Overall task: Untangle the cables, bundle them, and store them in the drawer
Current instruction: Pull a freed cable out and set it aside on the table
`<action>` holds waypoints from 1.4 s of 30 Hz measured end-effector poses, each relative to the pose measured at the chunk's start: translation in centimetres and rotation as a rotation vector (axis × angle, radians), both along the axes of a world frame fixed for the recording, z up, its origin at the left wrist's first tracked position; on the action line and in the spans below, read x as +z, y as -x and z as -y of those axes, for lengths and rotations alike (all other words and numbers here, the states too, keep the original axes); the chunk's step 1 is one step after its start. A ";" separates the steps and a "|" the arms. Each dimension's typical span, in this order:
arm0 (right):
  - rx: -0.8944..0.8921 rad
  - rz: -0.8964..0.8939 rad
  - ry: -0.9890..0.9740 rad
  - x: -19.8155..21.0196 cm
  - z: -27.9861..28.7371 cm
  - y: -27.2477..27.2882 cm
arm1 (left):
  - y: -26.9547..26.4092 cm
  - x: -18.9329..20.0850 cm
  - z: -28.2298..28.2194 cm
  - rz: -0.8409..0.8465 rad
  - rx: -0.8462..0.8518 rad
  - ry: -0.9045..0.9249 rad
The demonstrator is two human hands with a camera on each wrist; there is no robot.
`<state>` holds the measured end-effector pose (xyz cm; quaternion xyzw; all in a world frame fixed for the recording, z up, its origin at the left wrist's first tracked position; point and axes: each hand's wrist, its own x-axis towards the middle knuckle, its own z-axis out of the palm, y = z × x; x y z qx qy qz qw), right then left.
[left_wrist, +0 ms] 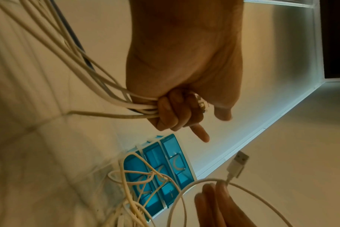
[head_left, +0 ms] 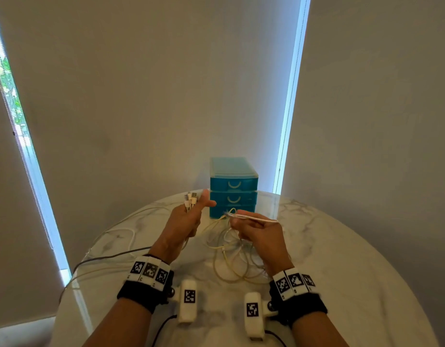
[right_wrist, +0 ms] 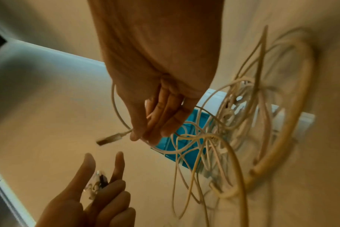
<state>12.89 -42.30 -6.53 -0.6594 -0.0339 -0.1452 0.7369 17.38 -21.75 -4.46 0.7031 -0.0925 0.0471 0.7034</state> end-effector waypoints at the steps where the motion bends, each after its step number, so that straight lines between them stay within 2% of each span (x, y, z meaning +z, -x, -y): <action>1: -0.011 -0.010 0.056 0.3 -0.1 0.4 | -0.2 0.0 -0.1 -0.014 -0.002 0.051; 4: -0.064 -0.010 0.343 0.8 0.0 0.6 | -0.4 0.3 -0.2 -0.052 -0.044 0.130; 7: -0.054 0.033 0.573 1.3 0.2 0.4 | -0.4 0.2 -0.1 -0.047 -0.064 0.094; 10: 0.067 0.092 0.526 1.9 0.2 0.4 | -0.3 0.1 -0.1 -0.050 -0.062 0.089; 13: 0.059 0.167 0.542 2.5 0.6 0.5 | -0.2 0.3 -0.2 -0.062 -0.057 0.127; 15: 0.022 0.222 0.401 2.5 0.6 0.4 | -0.1 0.6 -0.4 -0.067 -0.067 0.164; 17: 0.032 0.207 0.089 2.4 -0.3 0.2 | 0.0 0.9 -0.5 -0.064 -0.109 0.231; 20: 0.245 0.024 -0.281 1.9 -3.2 0.5 | -0.3 1.2 -0.8 -0.072 -0.205 0.377; 22: 0.365 -0.078 -0.323 1.5 -4.9 0.6 | -0.5 1.2 -0.9 -0.083 -0.259 0.421; 25: 0.434 -0.127 -0.204 0.9 -6.2 0.5 | -0.1 1.4 -0.6 -0.070 -0.291 0.377; 31: 0.411 -0.121 -0.051 0.2 -7.1 0.7 | 0.9 1.2 0.3 0.034 -0.181 0.033; 33: 0.401 -0.121 0.041 0.4 -7.0 1.1 | 0.8 1.1 0.3 0.053 -0.127 0.054; 37: 0.490 -0.103 0.448 2.1 -5.0 2.2 | -0.2 0.7 -0.3 0.077 0.076 0.212; 40: 0.597 -0.151 0.532 3.1 -2.6 2.3 | -0.7 0.6 -0.7 0.091 0.131 0.334; 42: 0.648 -0.217 0.676 3.0 -1.2 2.2 | -0.7 0.7 -1.0 0.112 0.176 0.395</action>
